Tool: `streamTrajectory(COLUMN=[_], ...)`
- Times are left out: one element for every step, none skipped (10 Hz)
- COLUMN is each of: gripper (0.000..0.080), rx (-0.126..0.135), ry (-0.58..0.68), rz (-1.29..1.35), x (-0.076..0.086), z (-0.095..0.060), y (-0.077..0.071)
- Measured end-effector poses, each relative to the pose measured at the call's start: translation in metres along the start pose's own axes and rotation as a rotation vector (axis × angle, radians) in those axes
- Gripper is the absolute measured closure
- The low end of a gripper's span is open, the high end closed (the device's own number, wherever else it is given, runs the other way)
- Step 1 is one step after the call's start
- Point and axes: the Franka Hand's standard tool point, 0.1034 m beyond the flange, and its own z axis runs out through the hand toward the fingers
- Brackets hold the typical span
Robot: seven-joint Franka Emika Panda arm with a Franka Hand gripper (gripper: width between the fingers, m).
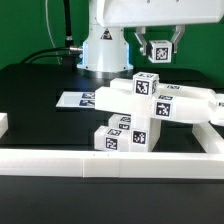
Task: Assemble chair
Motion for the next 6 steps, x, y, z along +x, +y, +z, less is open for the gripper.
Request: streamTrajectory(gripper=[0.0517, 0.0517, 0.0517, 0.0517, 0.0517, 0.0517], rx=[-0.003, -0.006, -0.009, -0.01, -0.011, -0.012], ry=[-0.002, -0.005, -0.005, -0.007, -0.004, -0.002], rz=[-0.002, -0.007, -0.011, -0.012, -0.012, -0.011], x=[-0.008, -0.012, -0.013, -0.012, -0.01, -0.008], z=[0.007, 0.013, 0.016, 0.018, 0.017, 0.017], y=[-0.001, -0.003, -0.005, -0.004, -0.004, -0.003])
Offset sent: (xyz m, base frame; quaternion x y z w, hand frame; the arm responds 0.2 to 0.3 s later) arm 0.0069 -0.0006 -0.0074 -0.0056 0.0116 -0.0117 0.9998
